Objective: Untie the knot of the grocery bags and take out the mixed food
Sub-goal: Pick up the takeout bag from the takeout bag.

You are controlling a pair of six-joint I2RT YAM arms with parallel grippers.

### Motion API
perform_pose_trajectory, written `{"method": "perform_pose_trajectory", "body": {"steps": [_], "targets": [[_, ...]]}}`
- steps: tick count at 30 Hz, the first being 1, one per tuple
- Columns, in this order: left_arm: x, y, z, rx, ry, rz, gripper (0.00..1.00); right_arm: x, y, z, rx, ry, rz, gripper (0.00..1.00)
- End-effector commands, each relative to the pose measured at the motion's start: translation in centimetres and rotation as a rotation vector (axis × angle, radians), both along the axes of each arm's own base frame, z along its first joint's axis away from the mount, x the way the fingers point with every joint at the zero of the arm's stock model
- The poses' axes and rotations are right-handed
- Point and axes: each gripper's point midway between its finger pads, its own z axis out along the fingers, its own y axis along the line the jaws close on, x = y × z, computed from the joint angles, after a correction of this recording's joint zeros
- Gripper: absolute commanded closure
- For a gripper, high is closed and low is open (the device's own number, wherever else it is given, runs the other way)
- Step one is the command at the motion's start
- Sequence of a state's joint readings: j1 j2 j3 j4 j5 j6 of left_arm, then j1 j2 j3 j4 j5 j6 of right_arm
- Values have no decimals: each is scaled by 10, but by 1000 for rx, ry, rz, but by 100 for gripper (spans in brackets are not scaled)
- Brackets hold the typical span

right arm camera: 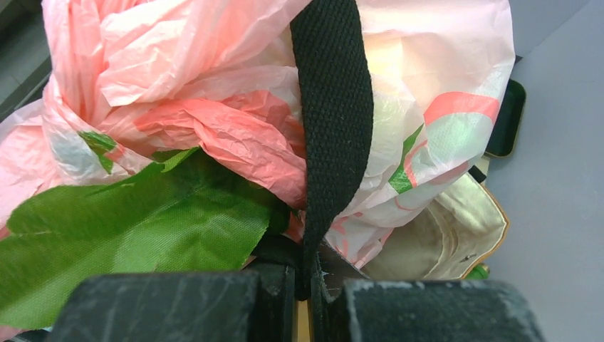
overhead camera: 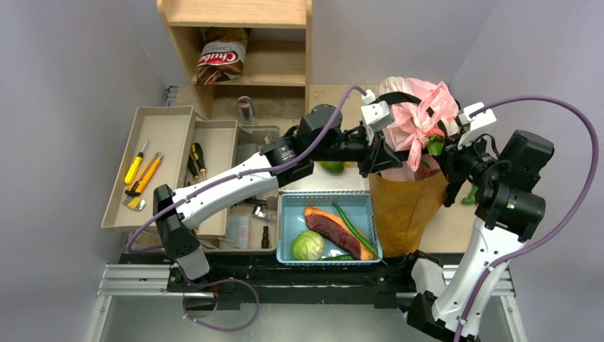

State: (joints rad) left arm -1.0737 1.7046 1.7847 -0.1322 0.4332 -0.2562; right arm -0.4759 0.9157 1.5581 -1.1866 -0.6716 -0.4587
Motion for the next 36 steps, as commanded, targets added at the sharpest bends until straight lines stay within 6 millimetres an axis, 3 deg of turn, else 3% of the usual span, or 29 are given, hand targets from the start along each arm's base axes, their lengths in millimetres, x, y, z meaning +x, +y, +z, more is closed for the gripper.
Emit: {"method": "perform_pose_trajectory", "body": {"steps": [1,6,8,13,19,23,24,26,27,28,29,30,36], "targets": [[-20,59,118,-334,-87,-39,100,14,-42,-4,-139,-12,-137,100],[26,70,89,-310,118,94,100,15,-42,-12,-140,1,-128,100],[32,71,86,-315,157,95,100,14,-41,-16,-136,15,-120,100],[3,61,114,-377,65,-30,100,12,-36,-31,-129,56,-82,100],[-14,42,152,-451,17,-133,100,7,-35,-59,-107,126,-76,100],[-27,36,162,-472,2,-180,100,8,-35,-64,-73,131,-106,100],[-26,36,161,-472,18,-177,100,8,-36,-63,-67,128,-116,98],[-25,39,157,-465,23,-169,100,9,-40,-59,-71,112,-147,78],[-26,40,154,-459,19,-166,100,9,-42,-57,-76,103,-165,75],[-24,41,149,-449,26,-154,100,10,-43,-55,-81,96,-167,79],[-23,42,146,-445,40,-143,100,9,-43,-54,-85,95,-164,94],[-21,44,146,-446,47,-137,100,9,-43,-52,-92,95,-160,100],[6,55,157,-493,125,-64,100,8,-60,-43,-173,61,-228,100]]}}
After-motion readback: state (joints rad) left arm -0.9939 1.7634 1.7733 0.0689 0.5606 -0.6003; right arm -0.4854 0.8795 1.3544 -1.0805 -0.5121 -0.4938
